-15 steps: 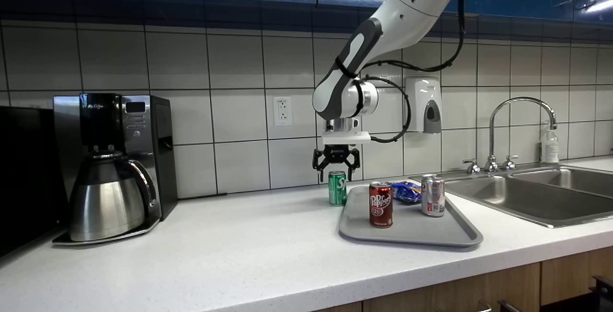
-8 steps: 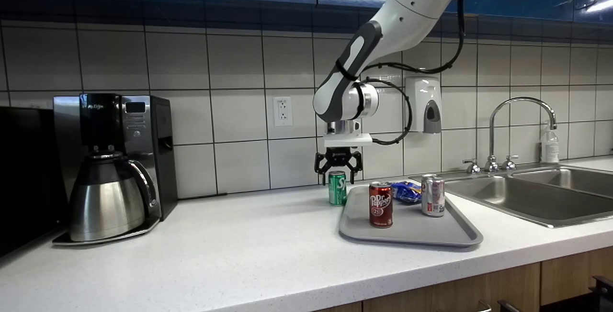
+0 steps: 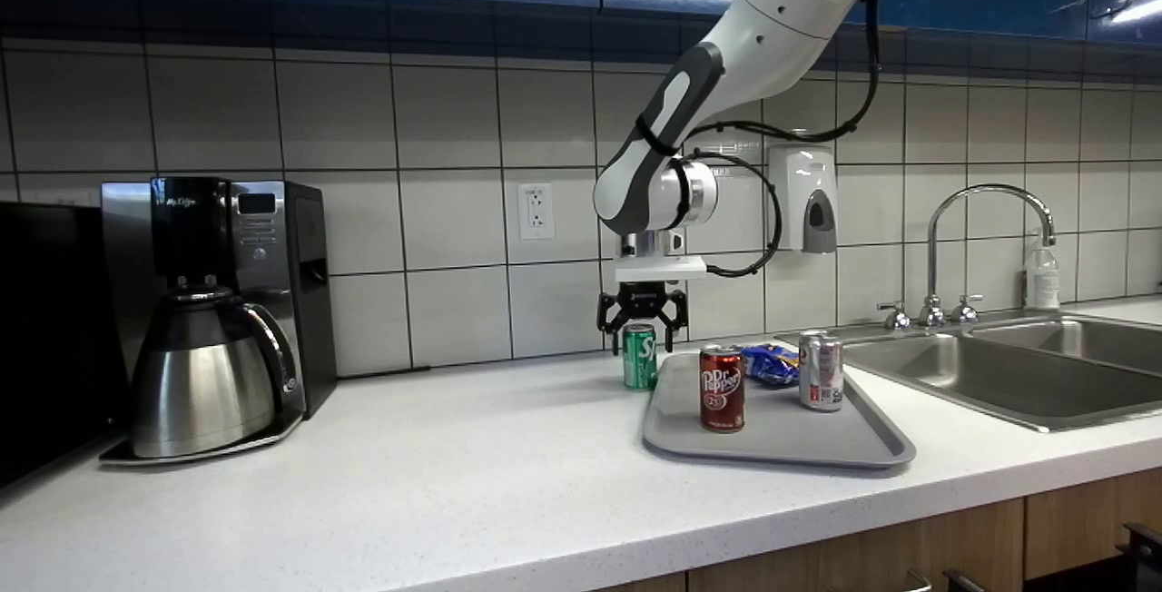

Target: Move the cans to the tray

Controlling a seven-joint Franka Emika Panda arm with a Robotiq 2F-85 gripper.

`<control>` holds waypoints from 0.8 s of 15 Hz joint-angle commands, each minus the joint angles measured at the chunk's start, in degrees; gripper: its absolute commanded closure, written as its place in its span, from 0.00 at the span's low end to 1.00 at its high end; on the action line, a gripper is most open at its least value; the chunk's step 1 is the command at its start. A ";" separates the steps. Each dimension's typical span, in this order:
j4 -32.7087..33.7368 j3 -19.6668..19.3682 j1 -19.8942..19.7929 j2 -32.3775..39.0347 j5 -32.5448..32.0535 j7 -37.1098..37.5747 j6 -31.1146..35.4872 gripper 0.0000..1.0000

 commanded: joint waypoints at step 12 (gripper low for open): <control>2.43 -0.02 0.41 0.72 0.64 -1.69 -1.53 0.62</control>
